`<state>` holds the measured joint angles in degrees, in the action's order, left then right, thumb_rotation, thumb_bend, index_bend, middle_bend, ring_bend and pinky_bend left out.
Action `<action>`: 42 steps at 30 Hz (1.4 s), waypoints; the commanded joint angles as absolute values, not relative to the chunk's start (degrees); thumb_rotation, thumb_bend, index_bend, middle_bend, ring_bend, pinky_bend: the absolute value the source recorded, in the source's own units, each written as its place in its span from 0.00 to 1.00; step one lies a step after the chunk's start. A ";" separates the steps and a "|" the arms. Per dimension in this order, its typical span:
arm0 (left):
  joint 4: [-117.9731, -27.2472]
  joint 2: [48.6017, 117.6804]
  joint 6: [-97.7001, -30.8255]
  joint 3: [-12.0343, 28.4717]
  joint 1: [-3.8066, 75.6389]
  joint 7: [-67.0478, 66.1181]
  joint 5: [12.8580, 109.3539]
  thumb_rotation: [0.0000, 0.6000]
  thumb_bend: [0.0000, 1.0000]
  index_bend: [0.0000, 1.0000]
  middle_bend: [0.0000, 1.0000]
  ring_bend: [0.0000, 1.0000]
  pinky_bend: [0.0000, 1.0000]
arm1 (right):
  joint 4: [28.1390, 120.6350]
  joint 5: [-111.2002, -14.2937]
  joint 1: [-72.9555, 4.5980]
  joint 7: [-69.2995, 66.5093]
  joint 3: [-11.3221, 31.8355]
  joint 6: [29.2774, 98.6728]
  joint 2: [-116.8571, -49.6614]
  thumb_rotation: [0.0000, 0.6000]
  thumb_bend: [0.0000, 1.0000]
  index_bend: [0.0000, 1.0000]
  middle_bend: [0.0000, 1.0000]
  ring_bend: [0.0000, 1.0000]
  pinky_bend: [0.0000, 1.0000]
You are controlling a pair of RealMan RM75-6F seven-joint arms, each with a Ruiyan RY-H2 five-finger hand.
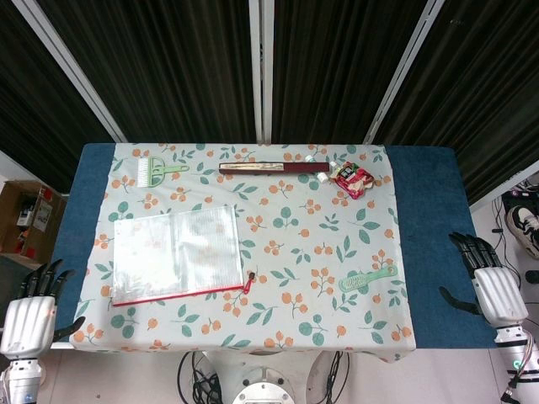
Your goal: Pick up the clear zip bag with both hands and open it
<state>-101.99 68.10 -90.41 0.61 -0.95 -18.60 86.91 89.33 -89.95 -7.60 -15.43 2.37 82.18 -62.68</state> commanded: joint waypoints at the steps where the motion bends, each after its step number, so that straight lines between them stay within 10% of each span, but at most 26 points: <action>1: -100.95 68.66 -90.58 1.30 -0.47 -18.60 87.11 1.00 0.04 0.22 0.09 0.07 0.13 | 89.02 -89.51 -7.89 -15.84 2.91 82.27 -63.00 1.00 0.18 0.03 0.06 0.00 0.00; 12: -102.97 67.50 -84.33 2.06 4.22 -20.33 88.20 1.00 0.05 0.23 0.09 0.07 0.13 | 88.91 -89.47 -9.74 -16.15 3.74 80.65 -63.09 1.00 0.18 0.03 0.06 0.00 0.00; 20: -108.49 68.32 -68.67 5.19 17.26 -20.21 91.60 1.00 0.25 0.28 0.13 0.09 0.14 | 90.46 -91.98 -13.48 -14.98 4.74 78.31 -61.88 1.00 0.18 0.03 0.06 0.00 0.00; 29: -105.01 78.69 -48.82 11.01 32.84 -24.73 76.16 1.00 0.52 0.30 0.13 0.08 0.14 | 91.16 -92.63 -14.92 -14.59 4.50 77.45 -61.74 1.00 0.18 0.03 0.06 0.00 0.00; 42: -97.70 90.49 -45.51 9.03 44.86 -38.31 54.66 1.00 0.57 0.30 0.11 0.08 0.14 | 89.18 -91.19 -14.43 -15.92 3.55 77.48 -62.30 1.00 0.18 0.03 0.06 0.00 0.00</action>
